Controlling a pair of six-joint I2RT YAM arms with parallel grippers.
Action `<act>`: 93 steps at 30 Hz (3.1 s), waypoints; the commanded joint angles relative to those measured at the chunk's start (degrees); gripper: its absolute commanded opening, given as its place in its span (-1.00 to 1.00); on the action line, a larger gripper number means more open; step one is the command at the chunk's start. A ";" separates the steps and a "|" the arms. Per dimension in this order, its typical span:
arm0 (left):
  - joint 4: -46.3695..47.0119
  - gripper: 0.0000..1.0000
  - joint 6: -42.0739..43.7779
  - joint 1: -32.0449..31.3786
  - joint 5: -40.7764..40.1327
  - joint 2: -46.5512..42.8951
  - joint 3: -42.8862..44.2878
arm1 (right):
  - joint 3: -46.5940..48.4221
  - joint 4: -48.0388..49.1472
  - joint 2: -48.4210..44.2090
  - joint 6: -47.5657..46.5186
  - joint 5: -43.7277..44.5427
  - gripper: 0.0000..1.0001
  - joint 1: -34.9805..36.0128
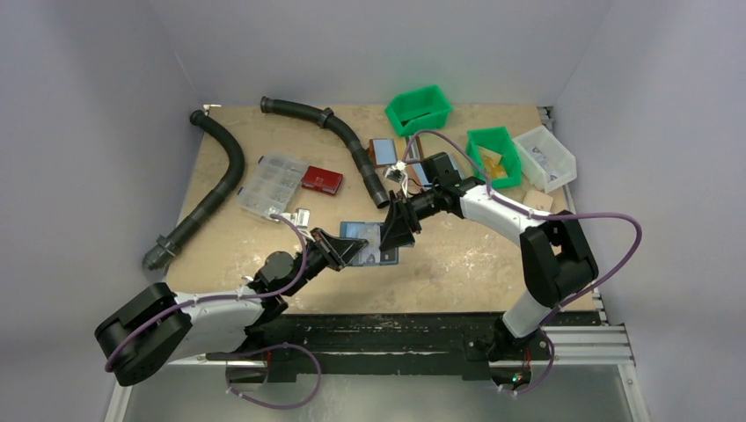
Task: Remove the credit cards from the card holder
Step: Remove the credit card from the card holder.
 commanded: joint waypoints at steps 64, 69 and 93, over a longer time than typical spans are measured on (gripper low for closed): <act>14.08 -1.00 -1.57 -0.49 1.18 6.34 3.44 | -5.21 16.78 -0.09 15.67 -6.29 0.10 -2.30; 14.34 -1.00 -1.83 -0.55 1.27 6.97 3.73 | -5.27 16.78 0.09 15.67 -6.29 0.06 -2.30; 15.33 -1.00 -1.92 -1.45 0.20 6.42 3.02 | -5.40 16.79 -0.80 15.23 -6.80 -0.03 -2.30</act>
